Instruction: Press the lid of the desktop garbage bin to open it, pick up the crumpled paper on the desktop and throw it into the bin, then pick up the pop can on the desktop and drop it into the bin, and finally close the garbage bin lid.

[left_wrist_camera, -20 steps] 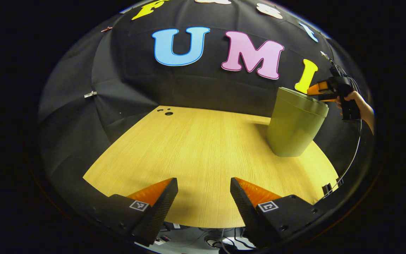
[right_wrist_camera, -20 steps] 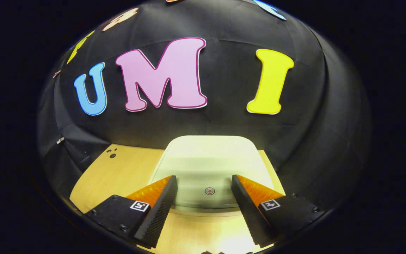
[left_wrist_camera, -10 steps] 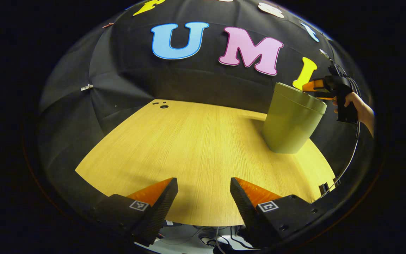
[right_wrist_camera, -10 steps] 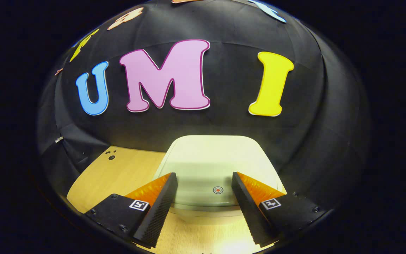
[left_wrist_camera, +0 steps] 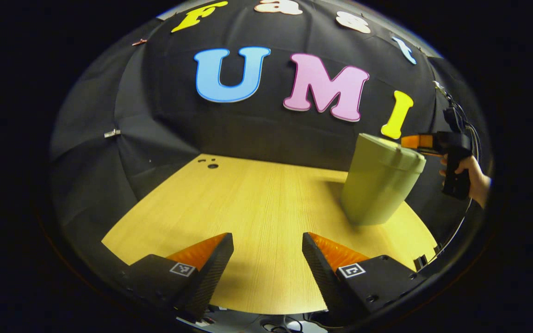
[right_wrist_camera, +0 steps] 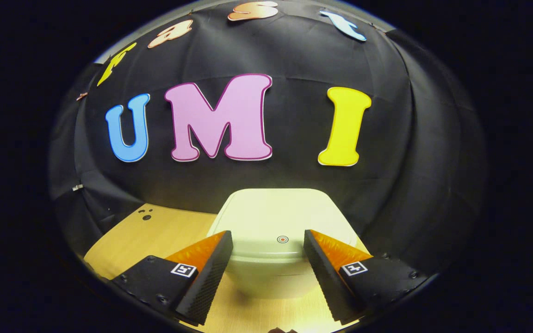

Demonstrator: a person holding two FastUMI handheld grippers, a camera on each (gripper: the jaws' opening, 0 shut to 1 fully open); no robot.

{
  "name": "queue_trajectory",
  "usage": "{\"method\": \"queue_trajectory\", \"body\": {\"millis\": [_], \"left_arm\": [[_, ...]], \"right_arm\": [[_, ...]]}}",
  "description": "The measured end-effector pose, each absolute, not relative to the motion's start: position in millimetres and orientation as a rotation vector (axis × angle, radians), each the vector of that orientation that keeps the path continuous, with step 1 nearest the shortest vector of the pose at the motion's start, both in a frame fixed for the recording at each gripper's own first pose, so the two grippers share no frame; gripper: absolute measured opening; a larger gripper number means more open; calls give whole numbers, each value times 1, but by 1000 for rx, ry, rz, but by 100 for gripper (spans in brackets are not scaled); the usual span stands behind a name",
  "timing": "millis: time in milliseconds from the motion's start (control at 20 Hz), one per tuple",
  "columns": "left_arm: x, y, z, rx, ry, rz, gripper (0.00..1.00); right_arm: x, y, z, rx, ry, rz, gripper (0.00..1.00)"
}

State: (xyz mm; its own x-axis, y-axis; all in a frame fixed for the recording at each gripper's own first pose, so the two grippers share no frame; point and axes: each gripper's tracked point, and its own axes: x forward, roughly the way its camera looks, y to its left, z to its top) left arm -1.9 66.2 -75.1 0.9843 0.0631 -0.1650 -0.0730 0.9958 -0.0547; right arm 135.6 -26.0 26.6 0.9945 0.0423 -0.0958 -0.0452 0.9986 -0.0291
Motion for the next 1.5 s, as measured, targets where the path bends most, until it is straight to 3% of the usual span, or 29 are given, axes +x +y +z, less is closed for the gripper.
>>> {"method": "queue_trajectory", "body": {"millis": [550, 900, 1500], "left_arm": [[-24, 50, -7, 87, -87, 114, 96], [-40, 35, -12, 14, -94, 80, 96], [-43, 22, -22, 16, -49, 4, 96]], "right_arm": [[28, -15, 23, -20, -23, 5, 98], [-34, 21, -28, -70, 86, 104, 98], [-36, 57, -50, -5, 152, 158, 97]]}}
